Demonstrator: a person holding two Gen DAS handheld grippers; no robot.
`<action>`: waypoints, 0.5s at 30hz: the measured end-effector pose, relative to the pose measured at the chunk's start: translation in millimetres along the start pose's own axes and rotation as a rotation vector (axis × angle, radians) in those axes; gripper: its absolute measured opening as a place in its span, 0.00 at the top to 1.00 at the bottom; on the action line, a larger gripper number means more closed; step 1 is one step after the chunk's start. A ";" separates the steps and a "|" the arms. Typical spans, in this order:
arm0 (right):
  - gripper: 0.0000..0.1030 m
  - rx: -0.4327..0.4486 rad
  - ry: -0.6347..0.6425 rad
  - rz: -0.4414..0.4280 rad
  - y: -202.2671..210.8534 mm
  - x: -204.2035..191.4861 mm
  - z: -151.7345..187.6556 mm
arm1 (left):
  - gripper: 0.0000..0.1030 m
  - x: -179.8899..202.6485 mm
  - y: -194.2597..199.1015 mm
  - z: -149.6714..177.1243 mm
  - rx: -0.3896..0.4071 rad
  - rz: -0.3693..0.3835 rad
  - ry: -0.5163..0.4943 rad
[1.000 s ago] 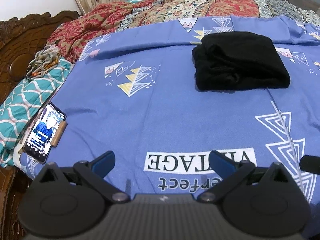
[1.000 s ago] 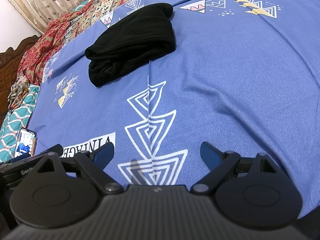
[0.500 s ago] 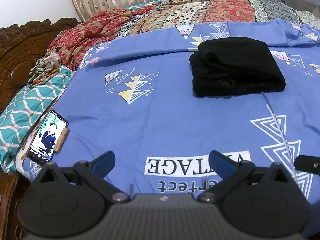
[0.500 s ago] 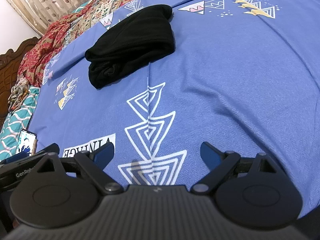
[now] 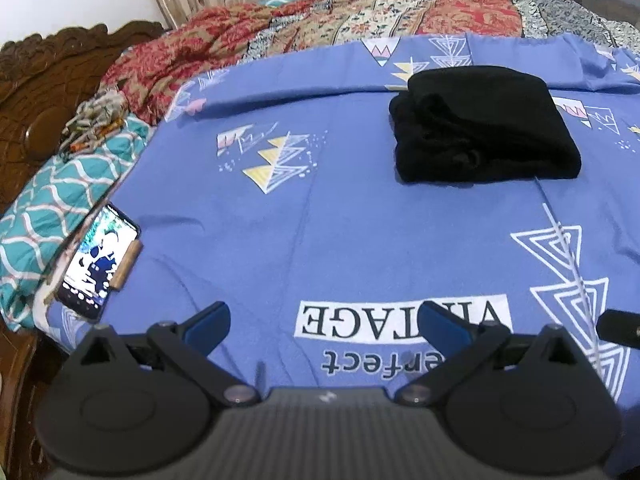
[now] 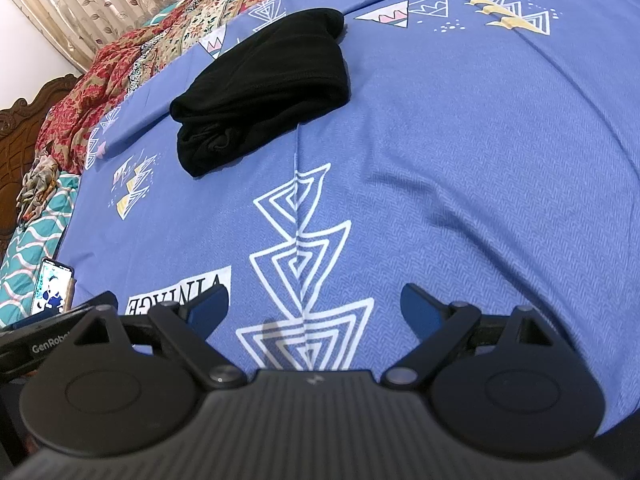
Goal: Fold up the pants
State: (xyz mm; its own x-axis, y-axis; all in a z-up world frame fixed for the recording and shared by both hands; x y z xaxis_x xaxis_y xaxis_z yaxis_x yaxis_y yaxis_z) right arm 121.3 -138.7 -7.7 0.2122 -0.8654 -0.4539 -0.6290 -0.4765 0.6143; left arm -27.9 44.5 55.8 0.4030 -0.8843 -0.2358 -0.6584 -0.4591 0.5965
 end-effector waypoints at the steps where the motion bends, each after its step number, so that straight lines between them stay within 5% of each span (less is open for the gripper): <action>1: 0.08 0.000 0.000 0.000 -0.1 0.1 -0.1 | 0.00 -0.6 -0.6 0.5 -0.004 0.000 0.002; 15: 0.08 -0.001 0.000 0.000 0.0 0.0 -0.1 | 0.00 -1.4 -7.7 6.3 -0.063 -0.016 0.002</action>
State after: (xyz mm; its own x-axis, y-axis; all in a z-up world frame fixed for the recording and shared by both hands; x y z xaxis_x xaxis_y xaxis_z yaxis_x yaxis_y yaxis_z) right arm 121.4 -138.8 -7.6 0.2120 -0.8652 -0.4544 -0.6285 -0.4767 0.6146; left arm -27.5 48.7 46.7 0.4149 -0.8766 -0.2440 -0.6103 -0.4670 0.6399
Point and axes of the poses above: each gripper's, at about its wrist camera, not at the fingertips, and y roughly against the way its jaws point, x to its right, z to its underside, the point moved 3 cm from there along -y, roughly the way its jaws point, and after that the axes turned 13 degrees about x, right-handed, at the moved point
